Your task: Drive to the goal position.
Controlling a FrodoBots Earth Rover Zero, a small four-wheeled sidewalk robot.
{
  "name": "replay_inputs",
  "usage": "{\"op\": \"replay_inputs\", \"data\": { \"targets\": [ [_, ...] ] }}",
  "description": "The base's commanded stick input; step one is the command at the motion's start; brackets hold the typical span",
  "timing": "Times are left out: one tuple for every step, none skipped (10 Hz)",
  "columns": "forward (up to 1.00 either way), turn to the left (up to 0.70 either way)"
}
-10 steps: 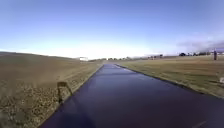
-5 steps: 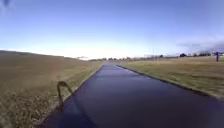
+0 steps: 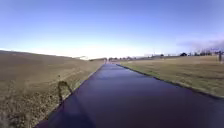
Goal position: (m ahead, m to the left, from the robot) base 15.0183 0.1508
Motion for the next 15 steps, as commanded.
{"op": "replay_inputs", "data": {
  "targets": [
    [1.00,0.00],
    [1.00,0.00],
    [1.00,0.00],
    [1.00,0.00],
    [1.00,0.00],
    [1.00,0.00],
    [1.00,0.02],
    [1.00,0.04],
    [1.00,0.07],
    [1.00,0.09],
    [1.00,0.10],
    [1.00,0.11],
    [1.00,0.06],
    [1.00,0.03],
    [1.00,0.02]
  ]
}}
